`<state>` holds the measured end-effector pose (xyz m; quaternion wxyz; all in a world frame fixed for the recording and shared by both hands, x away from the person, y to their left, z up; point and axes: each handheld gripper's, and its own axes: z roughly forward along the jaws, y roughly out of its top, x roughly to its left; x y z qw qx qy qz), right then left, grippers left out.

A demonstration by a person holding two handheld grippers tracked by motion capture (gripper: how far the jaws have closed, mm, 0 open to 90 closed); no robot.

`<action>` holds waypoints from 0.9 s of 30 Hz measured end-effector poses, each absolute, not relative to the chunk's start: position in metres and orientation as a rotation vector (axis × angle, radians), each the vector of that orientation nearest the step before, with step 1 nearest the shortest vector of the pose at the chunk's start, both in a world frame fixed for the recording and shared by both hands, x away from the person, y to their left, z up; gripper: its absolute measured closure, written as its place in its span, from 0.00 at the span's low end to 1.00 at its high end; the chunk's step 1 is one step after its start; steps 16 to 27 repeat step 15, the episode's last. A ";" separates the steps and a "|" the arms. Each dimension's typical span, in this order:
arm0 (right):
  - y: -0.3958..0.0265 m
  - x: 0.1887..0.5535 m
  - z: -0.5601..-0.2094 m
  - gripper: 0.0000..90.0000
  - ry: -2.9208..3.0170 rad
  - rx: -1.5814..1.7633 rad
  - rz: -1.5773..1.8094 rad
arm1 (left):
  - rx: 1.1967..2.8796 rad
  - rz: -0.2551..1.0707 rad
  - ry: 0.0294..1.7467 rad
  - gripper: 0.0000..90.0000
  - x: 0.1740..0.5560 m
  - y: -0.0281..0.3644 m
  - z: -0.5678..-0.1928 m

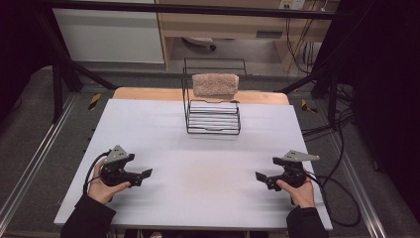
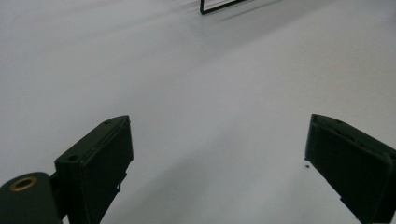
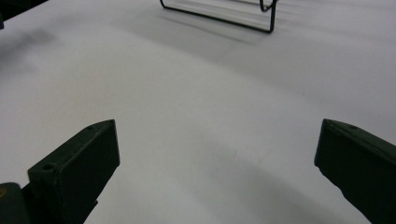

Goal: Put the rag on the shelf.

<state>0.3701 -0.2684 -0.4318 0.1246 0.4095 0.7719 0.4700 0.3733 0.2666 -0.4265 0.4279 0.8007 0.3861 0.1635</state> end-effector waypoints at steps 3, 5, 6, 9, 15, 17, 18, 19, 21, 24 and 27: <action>-0.275 0.365 -0.440 0.01 2.258 1.213 1.373 | 2.014 0.401 0.960 0.08 0.371 0.267 -0.431; -0.278 0.363 -0.443 0.01 2.252 1.225 1.383 | 2.020 0.396 0.955 0.08 0.369 0.267 -0.433; -0.279 0.362 -0.444 0.01 2.253 1.232 1.382 | 2.015 0.393 0.952 0.08 0.368 0.267 -0.434; -0.279 0.360 -0.446 0.01 2.270 1.229 1.361 | 2.021 0.391 0.956 0.08 0.367 0.268 -0.438; -0.279 0.360 -0.448 0.01 2.285 1.219 1.354 | 2.014 0.388 0.964 0.08 0.367 0.270 -0.440; -0.279 0.360 -0.448 0.01 2.285 1.219 1.354 | 2.014 0.388 0.964 0.08 0.367 0.270 -0.440; -0.279 0.360 -0.448 0.01 2.285 1.219 1.354 | 2.014 0.388 0.964 0.08 0.367 0.270 -0.440; -0.279 0.360 -0.448 0.01 2.285 1.219 1.354 | 2.014 0.388 0.964 0.08 0.367 0.270 -0.440; -0.279 0.360 -0.448 0.01 2.285 1.219 1.354 | 2.014 0.388 0.964 0.08 0.367 0.270 -0.440; -0.279 0.360 -0.448 0.01 2.285 1.219 1.354 | 2.014 0.388 0.964 0.08 0.367 0.270 -0.440; -0.279 0.360 -0.448 0.01 2.285 1.219 1.354 | 2.014 0.388 0.964 0.08 0.367 0.270 -0.440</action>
